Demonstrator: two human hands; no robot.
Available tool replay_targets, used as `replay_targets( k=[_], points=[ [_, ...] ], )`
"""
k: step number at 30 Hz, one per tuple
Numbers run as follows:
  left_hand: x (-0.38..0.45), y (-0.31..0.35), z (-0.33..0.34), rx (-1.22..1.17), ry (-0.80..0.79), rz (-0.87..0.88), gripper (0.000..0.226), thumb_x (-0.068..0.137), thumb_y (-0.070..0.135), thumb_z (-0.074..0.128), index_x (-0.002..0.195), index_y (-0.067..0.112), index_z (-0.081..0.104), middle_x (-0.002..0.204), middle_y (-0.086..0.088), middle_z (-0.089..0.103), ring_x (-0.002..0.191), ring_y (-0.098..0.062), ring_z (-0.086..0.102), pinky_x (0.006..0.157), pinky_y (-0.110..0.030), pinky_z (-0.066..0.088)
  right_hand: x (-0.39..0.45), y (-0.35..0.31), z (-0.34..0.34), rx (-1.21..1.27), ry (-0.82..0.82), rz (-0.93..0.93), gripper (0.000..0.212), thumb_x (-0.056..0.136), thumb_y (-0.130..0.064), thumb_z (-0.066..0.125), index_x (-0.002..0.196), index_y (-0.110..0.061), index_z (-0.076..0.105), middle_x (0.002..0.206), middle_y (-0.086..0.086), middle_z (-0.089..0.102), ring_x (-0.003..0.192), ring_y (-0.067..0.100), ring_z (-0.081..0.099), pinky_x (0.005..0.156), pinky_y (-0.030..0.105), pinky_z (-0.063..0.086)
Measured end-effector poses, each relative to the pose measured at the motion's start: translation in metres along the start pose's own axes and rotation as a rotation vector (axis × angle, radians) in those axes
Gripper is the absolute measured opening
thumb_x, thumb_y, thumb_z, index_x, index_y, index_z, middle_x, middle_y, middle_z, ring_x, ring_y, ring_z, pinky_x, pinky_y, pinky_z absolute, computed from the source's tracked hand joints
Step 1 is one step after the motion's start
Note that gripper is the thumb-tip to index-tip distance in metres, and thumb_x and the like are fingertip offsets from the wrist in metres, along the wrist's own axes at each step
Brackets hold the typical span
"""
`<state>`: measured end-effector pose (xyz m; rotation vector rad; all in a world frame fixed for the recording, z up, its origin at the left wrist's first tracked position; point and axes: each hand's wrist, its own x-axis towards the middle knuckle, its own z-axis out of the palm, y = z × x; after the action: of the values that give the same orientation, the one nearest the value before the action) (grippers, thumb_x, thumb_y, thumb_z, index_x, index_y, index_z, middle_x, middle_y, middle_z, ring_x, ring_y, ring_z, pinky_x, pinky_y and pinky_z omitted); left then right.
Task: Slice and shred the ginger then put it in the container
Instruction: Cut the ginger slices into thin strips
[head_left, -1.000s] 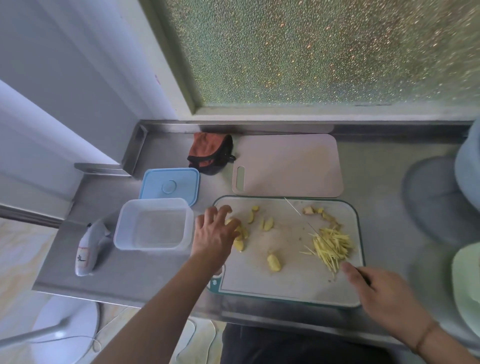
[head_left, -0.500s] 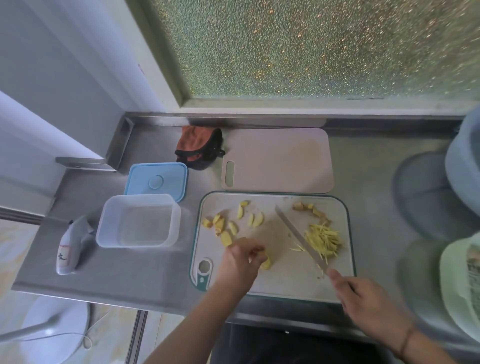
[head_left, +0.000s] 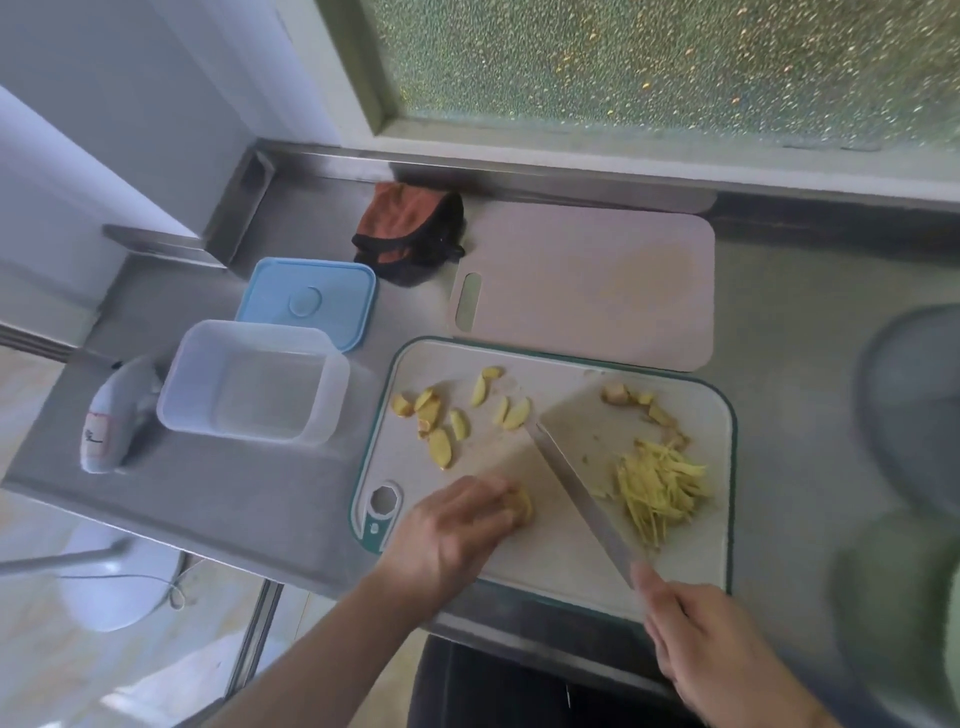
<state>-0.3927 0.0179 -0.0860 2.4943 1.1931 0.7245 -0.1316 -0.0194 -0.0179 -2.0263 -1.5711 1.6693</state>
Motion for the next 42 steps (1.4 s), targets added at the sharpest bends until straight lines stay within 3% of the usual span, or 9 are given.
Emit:
replay_targets(
  k=[7, 10, 14, 20, 23, 27, 31, 35, 42],
  points=[
    [0.007, 0.013, 0.016, -0.076, 0.037, -0.015, 0.014, 0.094, 0.007, 0.073, 0.106, 0.001, 0.075, 0.110, -0.013, 0.069, 0.099, -0.028, 0.068, 0.081, -0.038, 0.058, -0.005, -0.002, 0.005, -0.065, 0.027, 0.010, 0.082, 0.076, -0.083, 0.015, 0.063, -0.009, 0.048, 0.053, 0.000, 0.052, 0.051, 0.007, 0.052, 0.054, 0.023, 0.040],
    [0.012, 0.023, 0.027, -0.090, -0.010, 0.006, 0.007, 0.092, 0.001, 0.073, 0.099, 0.000, 0.075, 0.104, -0.014, 0.068, 0.093, -0.031, 0.067, 0.077, -0.041, 0.056, -0.011, -0.009, 0.015, -0.021, 0.057, 0.016, 0.073, 0.067, -0.087, 0.012, 0.071, -0.036, 0.064, 0.073, -0.015, 0.066, 0.077, -0.007, 0.058, 0.067, 0.007, 0.043],
    [0.012, 0.023, 0.026, -0.014, -0.002, 0.049, 0.005, 0.092, 0.003, 0.074, 0.093, -0.002, 0.075, 0.100, -0.014, 0.069, 0.096, -0.033, 0.067, 0.082, -0.042, 0.054, -0.010, -0.010, 0.012, -0.012, 0.077, 0.009, 0.084, 0.048, -0.099, -0.001, 0.068, -0.040, 0.056, 0.060, -0.016, 0.061, 0.065, 0.000, 0.059, 0.057, 0.012, 0.041],
    [0.013, 0.017, 0.027, -0.040, -0.007, 0.080, 0.009, 0.091, 0.002, 0.074, 0.097, -0.005, 0.074, 0.103, -0.017, 0.070, 0.100, -0.036, 0.067, 0.084, -0.044, 0.055, -0.017, -0.015, 0.016, -0.087, 0.126, 0.063, 0.052, 0.052, -0.086, 0.002, 0.072, -0.068, 0.047, 0.071, -0.034, 0.058, 0.080, -0.007, 0.056, 0.064, 0.009, 0.042],
    [0.013, 0.014, 0.031, -0.044, 0.004, 0.098, 0.009, 0.090, 0.001, 0.074, 0.097, -0.005, 0.075, 0.103, -0.017, 0.071, 0.103, -0.036, 0.068, 0.086, -0.045, 0.056, -0.019, -0.011, 0.025, -0.132, 0.192, 0.074, 0.082, 0.044, -0.095, -0.010, 0.085, -0.062, 0.053, 0.082, -0.037, 0.058, 0.077, 0.002, 0.059, 0.062, 0.012, 0.043],
    [0.013, 0.015, 0.034, -0.049, 0.023, 0.108, 0.010, 0.090, 0.002, 0.075, 0.096, -0.006, 0.075, 0.102, -0.018, 0.071, 0.104, -0.035, 0.068, 0.087, -0.044, 0.056, -0.020, 0.000, 0.030, -0.178, 0.217, 0.101, 0.108, 0.042, -0.097, -0.016, 0.090, -0.042, 0.063, 0.076, -0.009, 0.067, 0.077, 0.004, 0.060, 0.064, 0.017, 0.045],
    [0.011, 0.014, 0.036, -0.060, 0.026, 0.097, 0.011, 0.089, 0.002, 0.077, 0.096, -0.006, 0.076, 0.104, -0.017, 0.072, 0.105, -0.035, 0.069, 0.087, -0.044, 0.056, -0.017, -0.002, 0.025, -0.154, 0.138, 0.084, 0.107, 0.042, -0.098, -0.015, 0.092, -0.043, 0.063, 0.078, -0.016, 0.068, 0.081, 0.003, 0.062, 0.071, 0.019, 0.048],
    [0.012, 0.014, 0.036, -0.066, 0.041, 0.075, 0.012, 0.088, 0.003, 0.078, 0.097, -0.005, 0.077, 0.105, -0.016, 0.073, 0.105, -0.033, 0.069, 0.088, -0.042, 0.057, -0.013, -0.010, 0.018, -0.121, 0.085, 0.047, 0.076, 0.048, -0.093, -0.013, 0.085, -0.064, 0.046, 0.076, -0.036, 0.058, 0.082, -0.006, 0.056, 0.069, 0.015, 0.043],
    [0.012, 0.013, 0.039, -0.040, 0.058, 0.054, 0.011, 0.089, 0.006, 0.078, 0.096, -0.003, 0.077, 0.102, -0.016, 0.073, 0.100, -0.031, 0.070, 0.087, -0.041, 0.057, 0.011, -0.018, 0.022, -0.087, 0.061, -0.004, 0.070, 0.065, -0.085, 0.005, 0.064, -0.029, 0.047, 0.055, -0.006, 0.052, 0.053, 0.009, 0.049, 0.053, 0.025, 0.034]
  ],
)
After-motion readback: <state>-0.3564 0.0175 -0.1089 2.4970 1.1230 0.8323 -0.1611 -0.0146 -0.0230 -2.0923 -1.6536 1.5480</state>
